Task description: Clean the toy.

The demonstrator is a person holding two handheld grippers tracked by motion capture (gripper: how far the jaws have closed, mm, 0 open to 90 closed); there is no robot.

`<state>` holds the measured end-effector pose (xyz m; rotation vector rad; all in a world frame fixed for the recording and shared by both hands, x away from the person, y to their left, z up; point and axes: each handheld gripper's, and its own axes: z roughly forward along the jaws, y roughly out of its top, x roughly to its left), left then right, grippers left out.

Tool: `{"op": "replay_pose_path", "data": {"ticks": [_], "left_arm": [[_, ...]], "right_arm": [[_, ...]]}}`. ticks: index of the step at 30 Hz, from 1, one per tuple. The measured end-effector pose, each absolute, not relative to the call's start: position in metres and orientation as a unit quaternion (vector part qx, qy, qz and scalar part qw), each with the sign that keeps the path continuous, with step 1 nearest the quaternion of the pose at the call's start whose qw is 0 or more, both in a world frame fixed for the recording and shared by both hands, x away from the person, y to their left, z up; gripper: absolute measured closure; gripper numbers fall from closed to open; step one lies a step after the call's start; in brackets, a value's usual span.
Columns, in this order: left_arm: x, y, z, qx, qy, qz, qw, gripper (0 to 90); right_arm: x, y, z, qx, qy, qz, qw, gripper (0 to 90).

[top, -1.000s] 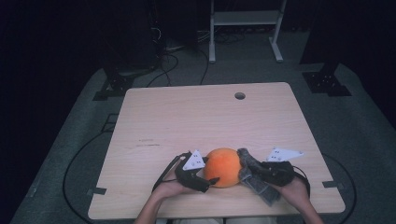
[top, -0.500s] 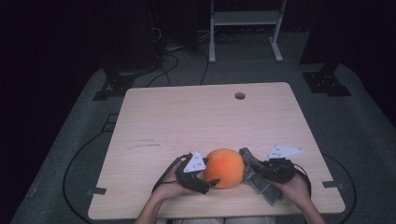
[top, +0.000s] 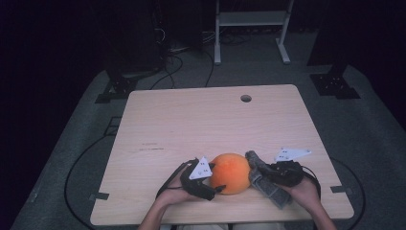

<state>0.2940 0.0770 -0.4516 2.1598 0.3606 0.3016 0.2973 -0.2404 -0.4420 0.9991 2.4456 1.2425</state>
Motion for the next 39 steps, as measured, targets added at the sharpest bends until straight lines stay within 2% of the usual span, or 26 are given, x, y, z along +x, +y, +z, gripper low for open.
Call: {"op": "replay_pose_path", "data": {"ticks": [5,7,8,9,10,11,13,14,15,17,18,22,26,27,28,29,31,33,34,35,39], "left_arm": [[0.295,0.076,-0.449,0.874,0.154,0.112,0.448,19.1],[0.299,0.077,-0.445,0.869,0.180,0.096,0.451,7.9],[0.302,0.076,-0.445,0.869,0.196,0.087,0.446,7.9],[0.307,0.075,-0.448,0.866,0.223,0.060,0.444,2.9],[0.307,0.075,-0.448,0.866,0.223,0.060,0.444,3.1],[0.309,0.073,-0.451,0.863,0.233,0.044,0.447,5.2],[0.308,0.072,-0.451,0.861,0.232,0.049,0.450,13.8],[0.306,0.072,-0.448,0.859,0.231,0.059,0.452,13.8],[0.302,0.072,-0.442,0.855,0.217,0.092,0.461,23.5],[0.294,0.067,-0.437,0.855,0.187,0.131,0.466,28.3],[0.294,0.067,-0.437,0.855,0.187,0.131,0.466,29.1],[0.272,0.041,-0.428,0.867,0.100,0.217,0.436,30.3],[0.270,0.040,-0.430,0.873,0.088,0.219,0.426,28.9],[0.275,0.045,-0.433,0.870,0.104,0.192,0.441,22.6],[0.275,0.045,-0.433,0.870,0.104,0.192,0.441,17.4],[0.278,0.046,-0.433,0.868,0.121,0.175,0.449,17.4],[0.289,0.046,-0.435,0.864,0.180,0.120,0.455,6.9],[0.291,0.047,-0.436,0.861,0.188,0.112,0.459,8.2],[0.289,0.047,-0.437,0.860,0.179,0.118,0.464,13.2],[0.286,0.047,-0.437,0.859,0.167,0.133,0.465,22.6],[0.274,0.042,-0.435,0.868,0.106,0.190,0.446,28.2]], "right_arm": [[0.291,-0.229,-0.422,0.300,0.809,0.496,0.094,75.6],[0.291,-0.219,-0.429,0.289,0.822,0.480,0.101,75.6],[0.291,-0.219,-0.429,0.289,0.822,0.480,0.101,75.6],[0.291,-0.225,-0.434,0.298,0.817,0.487,0.085,75.6],[0.291,-0.225,-0.434,0.298,0.817,0.487,0.085,75.6],[0.290,-0.229,-0.436,0.298,0.822,0.477,0.090,75.6],[0.290,-0.232,-0.436,0.303,0.832,0.453,0.102,75.6],[0.290,-0.232,-0.436,0.303,0.832,0.453,0.102,75.6],[0.288,-0.235,-0.429,0.309,0.832,0.445,0.120,75.7],[0.282,-0.232,-0.415,0.294,0.825,0.462,0.140,75.7],[0.282,-0.232,-0.415,0.294,0.825,0.462,0.140,75.7],[0.266,-0.199,-0.387,0.232,0.832,0.474,0.170,75.7],[0.266,-0.189,-0.391,0.225,0.848,0.445,0.179,76.1],[0.270,-0.195,-0.398,0.233,0.847,0.451,0.159,76.3],[0.271,-0.198,-0.402,0.239,0.846,0.452,0.150,76.3],[0.271,-0.198,-0.402,0.239,0.846,0.452,0.150,76.3],[0.273,-0.207,-0.407,0.253,0.840,0.460,0.138,76.3],[0.273,-0.208,-0.406,0.254,0.841,0.458,0.135,76.3],[0.272,-0.209,-0.406,0.253,0.842,0.455,0.138,76.3],[0.272,-0.208,-0.402,0.254,0.844,0.452,0.140,76.5],[0.264,-0.199,-0.386,0.232,0.838,0.472,0.147,76.5]]}}
